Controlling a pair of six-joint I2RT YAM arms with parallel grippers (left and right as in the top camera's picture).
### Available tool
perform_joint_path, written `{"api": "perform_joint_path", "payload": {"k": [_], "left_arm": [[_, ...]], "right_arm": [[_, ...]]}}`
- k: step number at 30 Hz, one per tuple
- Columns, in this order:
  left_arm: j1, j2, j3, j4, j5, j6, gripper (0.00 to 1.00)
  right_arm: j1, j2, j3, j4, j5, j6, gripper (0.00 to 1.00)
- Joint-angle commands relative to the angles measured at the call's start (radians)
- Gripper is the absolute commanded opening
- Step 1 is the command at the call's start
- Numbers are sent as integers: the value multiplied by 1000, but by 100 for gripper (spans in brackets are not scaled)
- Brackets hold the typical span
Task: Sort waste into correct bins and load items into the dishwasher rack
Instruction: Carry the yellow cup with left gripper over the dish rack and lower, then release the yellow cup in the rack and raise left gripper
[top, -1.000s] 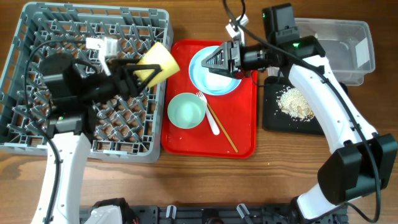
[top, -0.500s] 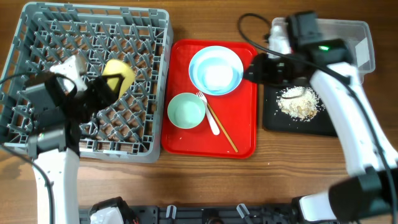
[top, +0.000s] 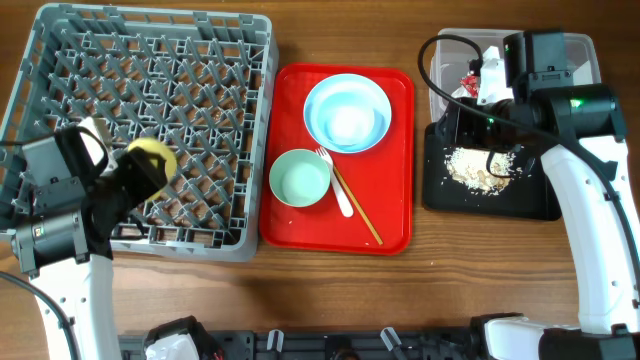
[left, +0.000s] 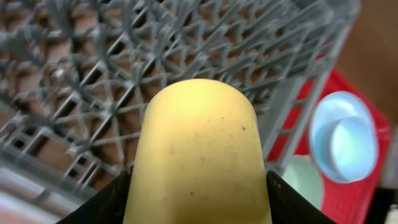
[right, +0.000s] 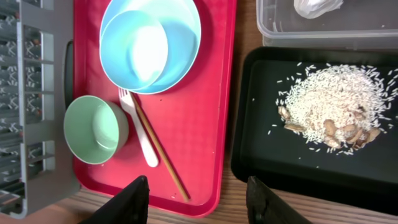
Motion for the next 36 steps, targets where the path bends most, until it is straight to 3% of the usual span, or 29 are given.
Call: {"api": "perform_joint_path", "payload": {"k": [1,20,26,32,33,34,36], "left_arm": [[5,38,18,-34,-62,13,4],[5,247,18,-25,-71,13,4],[5,307,18,-10,-81,13,16],[5,382,18,32,-81,13,52],[5,388,18,41,-81,13,72],[5,389,18,53,-81,14,84],[5,386,22,73,-80,14,96]], "right_arm": [[-3,-5,10,-3,25,-33,52],[-2,-5,10,-16,25,-55,53],[-2,-5,10,-29,25,-55,52],[-2,-5,10,-38,25,-55,52],[-2,-5,10,-40,25,-55,53],[-2,-5,10,-41,25,-55,53],[-2,-5,10,-45,25,-55,53]]}}
